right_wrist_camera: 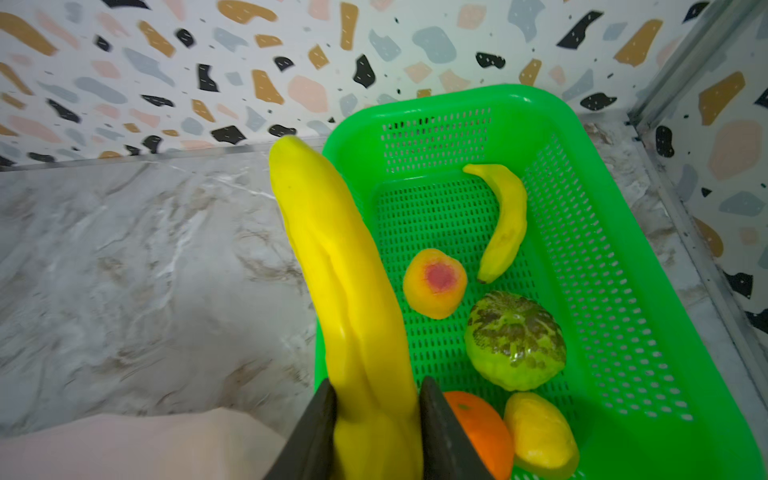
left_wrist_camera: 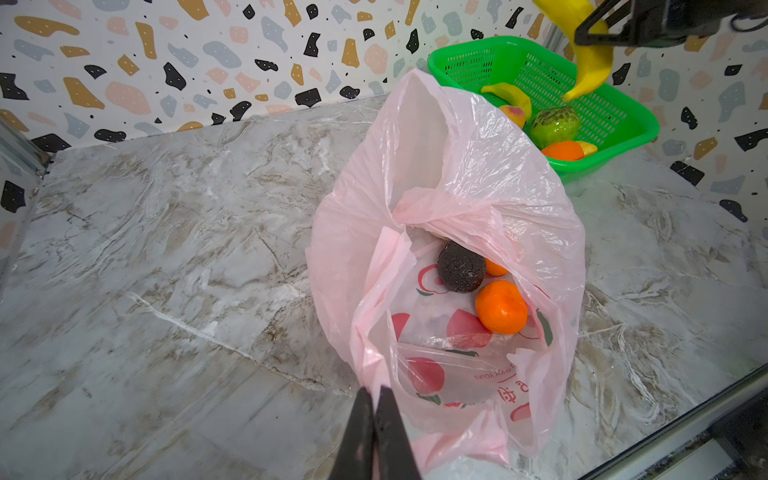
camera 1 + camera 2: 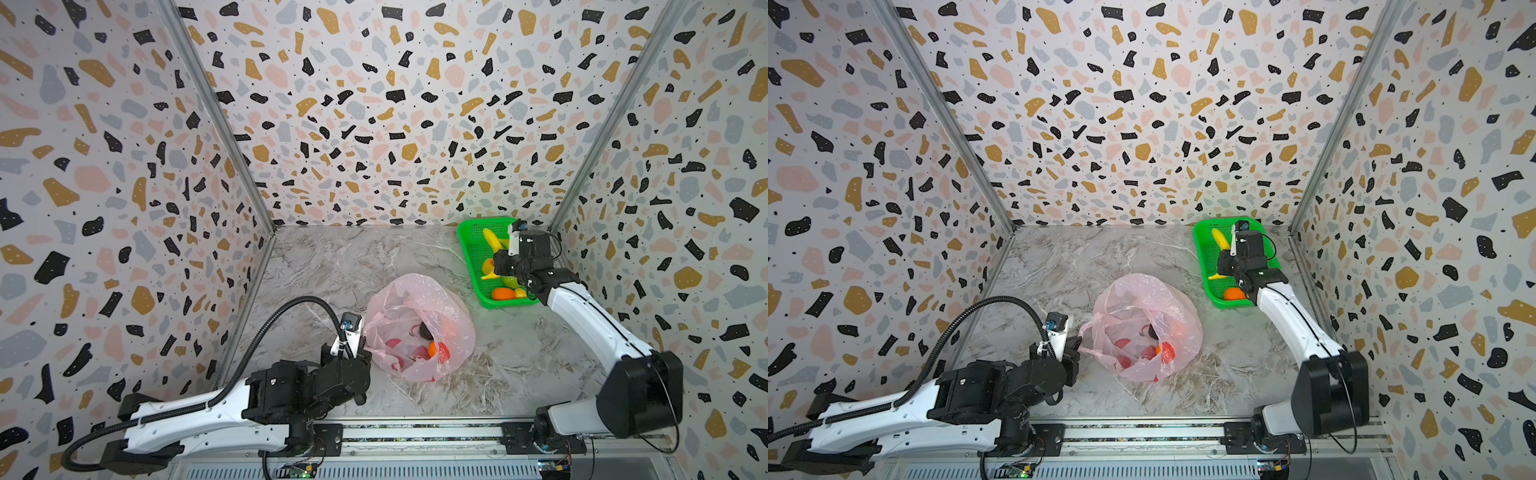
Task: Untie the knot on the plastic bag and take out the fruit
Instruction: 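Carry the banana over the basket and open the right gripper, then reach the right gripper back into the bag toward the dark avocado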
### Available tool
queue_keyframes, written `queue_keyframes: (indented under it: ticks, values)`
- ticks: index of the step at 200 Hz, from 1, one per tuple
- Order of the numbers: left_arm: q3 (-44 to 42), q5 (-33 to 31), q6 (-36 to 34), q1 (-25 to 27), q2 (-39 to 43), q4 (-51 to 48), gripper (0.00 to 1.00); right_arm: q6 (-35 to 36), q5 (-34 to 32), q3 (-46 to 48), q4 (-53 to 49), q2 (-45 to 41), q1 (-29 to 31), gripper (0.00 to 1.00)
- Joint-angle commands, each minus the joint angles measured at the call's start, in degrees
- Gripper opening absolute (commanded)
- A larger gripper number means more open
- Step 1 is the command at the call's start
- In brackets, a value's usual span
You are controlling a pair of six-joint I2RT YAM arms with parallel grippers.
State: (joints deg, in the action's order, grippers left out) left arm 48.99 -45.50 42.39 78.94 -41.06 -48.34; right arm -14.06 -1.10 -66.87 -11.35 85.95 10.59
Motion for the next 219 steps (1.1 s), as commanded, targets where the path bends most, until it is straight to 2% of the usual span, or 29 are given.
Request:
queue_keyframes:
  ticks: [1, 28, 58, 91, 127, 157, 179, 199, 219]
  values:
    - [0.0, -1.0, -0.5, 0.3, 1.0, 0.9, 0.00, 1.5, -0.3, -5.3, 4.0, 6.6, -1.5, 0.35]
    - [-0.1, -1.2, -0.2, 0.3, 1.4, 0.6, 0.00, 2.9, -0.3, -12.2, 4.0, 15.1, -2.8, 0.35]
    - [-0.3, -1.2, -0.3, 0.3, 1.4, 1.1, 0.00, 5.7, -4.4, -21.7, -1.6, 24.0, -3.2, 0.36]
    - [0.0, -1.4, -0.1, 0.3, 1.7, 0.6, 0.00, 6.2, -4.8, -25.2, -5.0, 27.2, -5.5, 0.37]
    - [-0.3, -1.4, 0.2, 0.3, 1.9, 0.3, 0.00, 5.9, -2.7, -23.8, -4.6, 25.1, -6.0, 0.57]
    - [-0.3, -1.3, -0.4, 0.3, 1.7, 1.3, 0.00, 5.2, 1.8, -22.5, -6.0, 22.2, -5.9, 0.64]
    - [-0.2, -1.0, -1.4, 0.3, 1.6, 2.3, 0.00, 4.6, 7.9, -19.9, -8.1, 17.4, -5.1, 0.69]
    - [-0.3, -0.5, -1.9, 0.3, 1.5, 2.8, 0.00, 5.1, 13.9, -16.8, -12.0, 11.3, -2.1, 0.70]
    - [-0.6, -0.2, -1.8, 0.3, 1.7, 2.6, 0.00, 5.8, 17.3, -12.5, -16.8, 3.8, 4.0, 0.71]
